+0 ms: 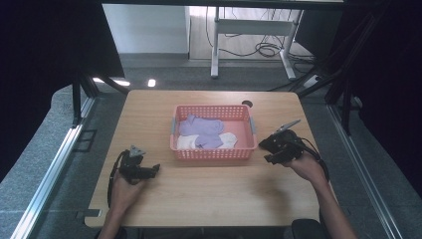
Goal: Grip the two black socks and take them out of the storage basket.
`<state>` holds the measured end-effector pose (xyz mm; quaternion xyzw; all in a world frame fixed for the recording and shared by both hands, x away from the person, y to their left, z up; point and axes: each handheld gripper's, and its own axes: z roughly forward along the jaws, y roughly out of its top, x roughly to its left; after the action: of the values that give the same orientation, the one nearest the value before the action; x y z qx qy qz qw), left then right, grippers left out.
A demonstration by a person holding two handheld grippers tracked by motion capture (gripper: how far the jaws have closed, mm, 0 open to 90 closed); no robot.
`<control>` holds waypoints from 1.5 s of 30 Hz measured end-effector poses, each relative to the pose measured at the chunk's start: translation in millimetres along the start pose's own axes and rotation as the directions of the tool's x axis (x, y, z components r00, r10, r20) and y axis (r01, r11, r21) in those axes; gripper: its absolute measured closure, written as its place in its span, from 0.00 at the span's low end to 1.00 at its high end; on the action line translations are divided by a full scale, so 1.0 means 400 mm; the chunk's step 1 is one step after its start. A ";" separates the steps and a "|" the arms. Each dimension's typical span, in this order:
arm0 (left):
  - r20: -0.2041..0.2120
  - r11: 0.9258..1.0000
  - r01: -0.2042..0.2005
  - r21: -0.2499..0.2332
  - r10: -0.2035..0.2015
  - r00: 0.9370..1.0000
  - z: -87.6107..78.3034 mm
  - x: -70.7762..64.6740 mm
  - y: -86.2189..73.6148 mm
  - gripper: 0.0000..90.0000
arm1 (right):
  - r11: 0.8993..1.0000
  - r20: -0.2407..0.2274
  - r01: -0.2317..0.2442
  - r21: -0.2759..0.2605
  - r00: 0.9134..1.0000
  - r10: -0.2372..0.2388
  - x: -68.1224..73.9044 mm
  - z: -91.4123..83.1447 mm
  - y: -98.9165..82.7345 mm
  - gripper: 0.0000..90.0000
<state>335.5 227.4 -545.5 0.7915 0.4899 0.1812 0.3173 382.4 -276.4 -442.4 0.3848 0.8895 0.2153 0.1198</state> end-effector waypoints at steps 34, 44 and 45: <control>0.001 1.000 0.000 -0.003 0.000 1.000 0.000 0.000 0.000 0.14 | 0.996 -0.092 0.080 -0.048 0.992 -0.084 0.171 0.092 -0.028 0.21; 0.000 1.000 0.000 0.001 0.000 1.000 0.000 0.000 0.000 0.14 | 0.995 -0.095 0.083 -0.058 0.992 -0.088 0.188 0.139 -0.050 0.18; 0.000 1.000 0.000 0.001 0.000 1.000 0.000 0.000 0.000 0.14 | 0.996 -0.092 0.075 -0.058 0.992 -0.080 0.188 0.142 -0.053 0.18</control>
<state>335.5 227.5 -545.4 0.7918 0.4897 0.1810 0.3170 339.9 -217.3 -506.0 0.3358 0.9024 0.2524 0.0962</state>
